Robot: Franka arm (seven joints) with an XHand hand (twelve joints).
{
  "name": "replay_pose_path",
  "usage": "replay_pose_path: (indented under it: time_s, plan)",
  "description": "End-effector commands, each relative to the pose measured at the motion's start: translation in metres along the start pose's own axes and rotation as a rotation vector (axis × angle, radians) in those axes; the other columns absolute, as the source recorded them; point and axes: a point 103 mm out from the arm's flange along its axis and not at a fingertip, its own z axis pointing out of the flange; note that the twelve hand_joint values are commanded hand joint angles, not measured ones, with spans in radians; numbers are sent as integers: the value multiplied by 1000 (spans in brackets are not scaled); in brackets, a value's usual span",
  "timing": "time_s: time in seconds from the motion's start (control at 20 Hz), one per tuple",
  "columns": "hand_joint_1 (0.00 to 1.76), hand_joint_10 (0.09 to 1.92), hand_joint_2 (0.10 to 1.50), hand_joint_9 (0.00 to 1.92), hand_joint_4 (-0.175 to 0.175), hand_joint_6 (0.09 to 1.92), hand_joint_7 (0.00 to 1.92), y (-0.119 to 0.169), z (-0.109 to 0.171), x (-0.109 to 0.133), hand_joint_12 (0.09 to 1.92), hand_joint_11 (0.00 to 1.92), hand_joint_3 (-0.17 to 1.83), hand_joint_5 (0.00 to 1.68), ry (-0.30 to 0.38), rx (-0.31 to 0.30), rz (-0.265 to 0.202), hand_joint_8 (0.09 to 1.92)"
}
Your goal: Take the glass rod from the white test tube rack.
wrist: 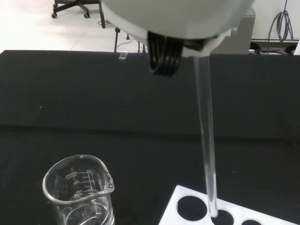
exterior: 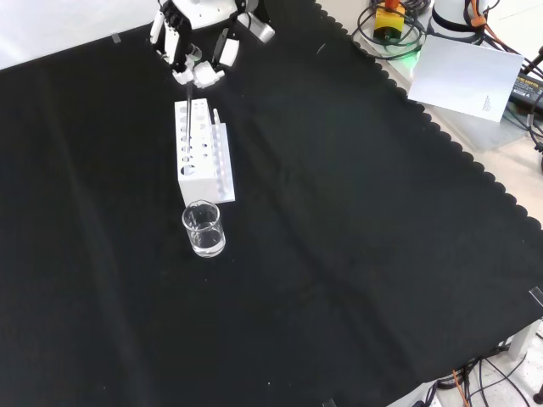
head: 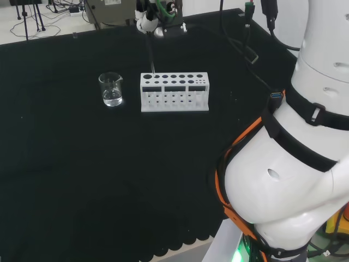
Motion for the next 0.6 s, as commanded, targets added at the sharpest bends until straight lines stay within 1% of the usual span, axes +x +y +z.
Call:
replay_pose_path:
  time_s: [0.05, 0.1, 0.15, 0.3, 0.4, 0.45, 0.6]
  plan:
    - [1330, 787, 571, 1627, -175, 600, 1368, -15, -41, 12, 924, 1034, 815, 1218, -3, -16, -22, 819]
    - [1330, 784, 573, 1629, -175, 585, 1368, -17, -46, 14, 920, 1036, 809, 1223, 50, -32, -59, 818]
    - [1330, 780, 578, 1631, -175, 566, 1366, -21, -49, 8, 916, 1038, 799, 1230, 58, -41, -64, 818]
    - [1330, 776, 585, 1635, -175, 539, 1364, -28, -48, -2, 911, 1041, 785, 1238, 34, -58, -66, 819]
    - [1331, 775, 586, 1636, -175, 535, 1365, -28, -49, -1, 910, 1043, 783, 1240, 11, -57, -68, 817]
    - [1331, 775, 586, 1636, -175, 534, 1365, -28, -49, -1, 910, 1044, 782, 1240, 21, -58, -58, 816]
    - [1331, 775, 585, 1637, -175, 531, 1367, -30, -51, 1, 909, 1045, 782, 1242, 2, -53, -51, 812]
